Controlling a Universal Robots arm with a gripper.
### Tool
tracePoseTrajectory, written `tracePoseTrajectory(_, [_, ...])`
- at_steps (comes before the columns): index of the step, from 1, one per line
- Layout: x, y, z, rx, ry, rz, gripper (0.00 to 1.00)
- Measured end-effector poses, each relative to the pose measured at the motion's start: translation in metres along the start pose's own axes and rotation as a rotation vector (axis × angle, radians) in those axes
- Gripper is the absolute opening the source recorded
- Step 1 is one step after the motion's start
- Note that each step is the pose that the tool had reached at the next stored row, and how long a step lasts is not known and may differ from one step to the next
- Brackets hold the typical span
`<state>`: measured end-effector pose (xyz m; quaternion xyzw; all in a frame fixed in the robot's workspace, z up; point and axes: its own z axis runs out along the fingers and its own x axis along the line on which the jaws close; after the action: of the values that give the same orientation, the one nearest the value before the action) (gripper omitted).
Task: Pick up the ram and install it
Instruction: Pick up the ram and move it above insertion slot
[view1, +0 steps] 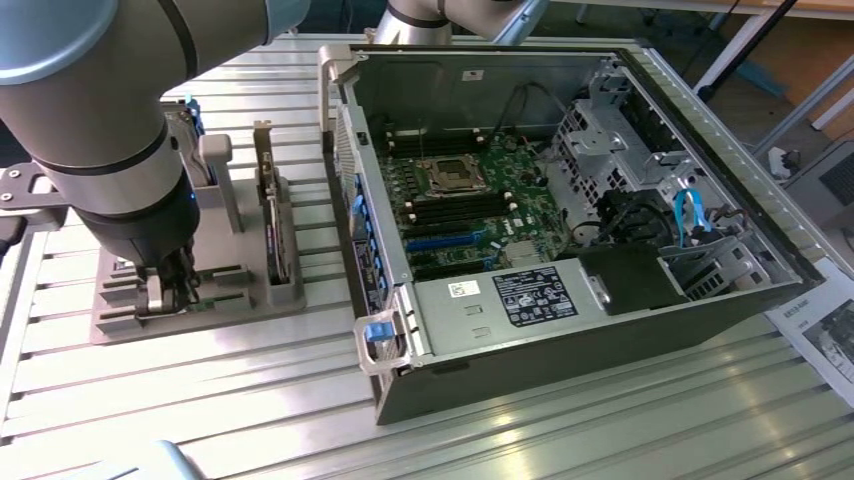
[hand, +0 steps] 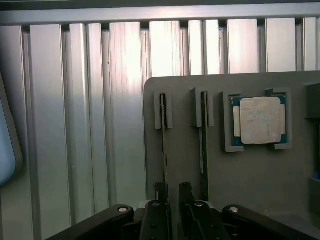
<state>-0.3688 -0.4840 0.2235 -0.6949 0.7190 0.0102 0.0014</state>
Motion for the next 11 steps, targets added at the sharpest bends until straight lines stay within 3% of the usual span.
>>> tracePoseTrajectory(11, [0.0017, -0.0002, 0.0074, -0.0002, 0.0002, 0.0, 0.24])
